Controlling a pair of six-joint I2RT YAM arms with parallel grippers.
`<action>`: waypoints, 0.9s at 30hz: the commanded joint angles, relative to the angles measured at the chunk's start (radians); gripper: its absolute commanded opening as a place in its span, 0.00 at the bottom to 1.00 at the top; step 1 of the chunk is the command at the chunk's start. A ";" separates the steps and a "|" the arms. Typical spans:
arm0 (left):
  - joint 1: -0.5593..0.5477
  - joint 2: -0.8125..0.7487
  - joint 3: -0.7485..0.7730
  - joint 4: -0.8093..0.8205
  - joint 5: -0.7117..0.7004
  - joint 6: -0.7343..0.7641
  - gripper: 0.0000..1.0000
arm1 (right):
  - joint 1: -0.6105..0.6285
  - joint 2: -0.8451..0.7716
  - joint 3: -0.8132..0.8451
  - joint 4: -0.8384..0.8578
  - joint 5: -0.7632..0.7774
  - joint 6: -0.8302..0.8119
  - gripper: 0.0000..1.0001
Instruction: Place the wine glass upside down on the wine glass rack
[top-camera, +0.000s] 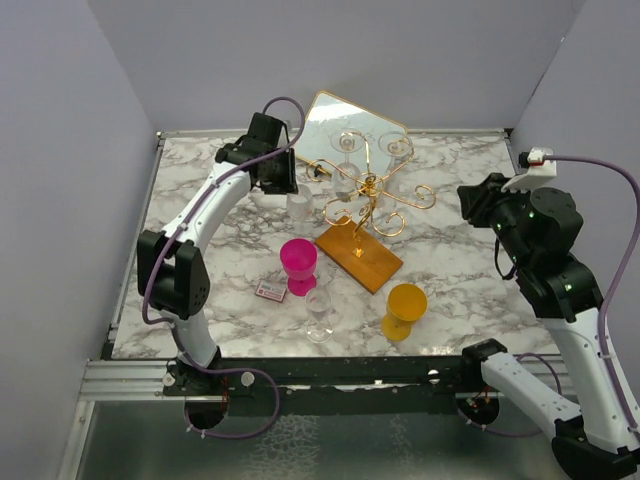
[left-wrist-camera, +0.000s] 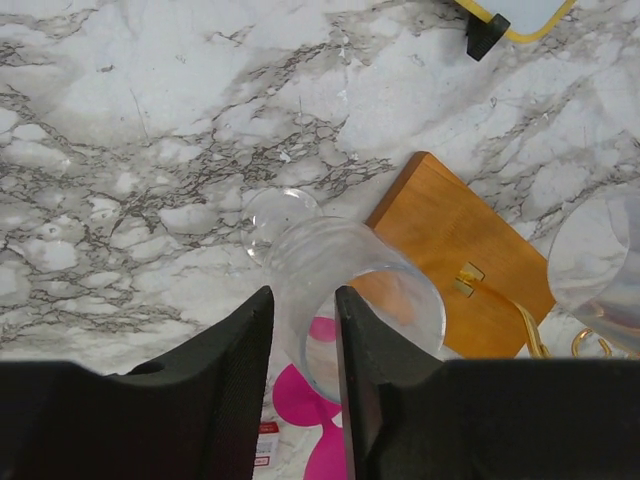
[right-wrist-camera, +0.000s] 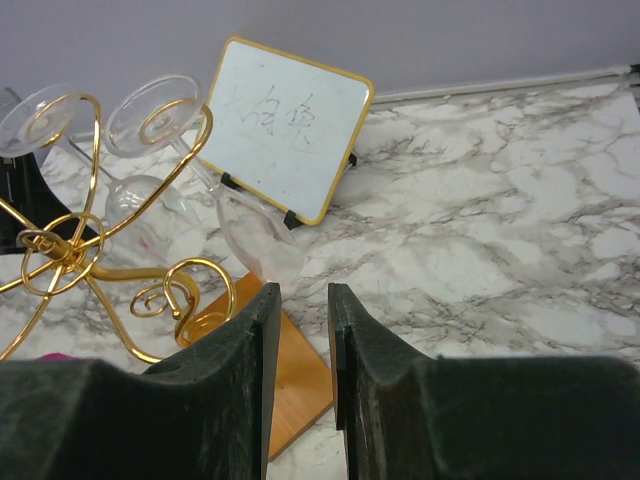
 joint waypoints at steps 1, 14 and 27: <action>-0.038 0.043 0.052 -0.072 -0.114 0.043 0.30 | 0.008 -0.009 0.029 0.046 0.068 -0.055 0.26; -0.057 0.040 0.141 -0.143 -0.272 0.119 0.00 | 0.008 -0.009 0.026 0.061 0.026 -0.029 0.26; -0.054 -0.153 0.260 -0.146 -0.518 0.117 0.00 | 0.008 0.062 0.065 0.115 -0.194 0.103 0.26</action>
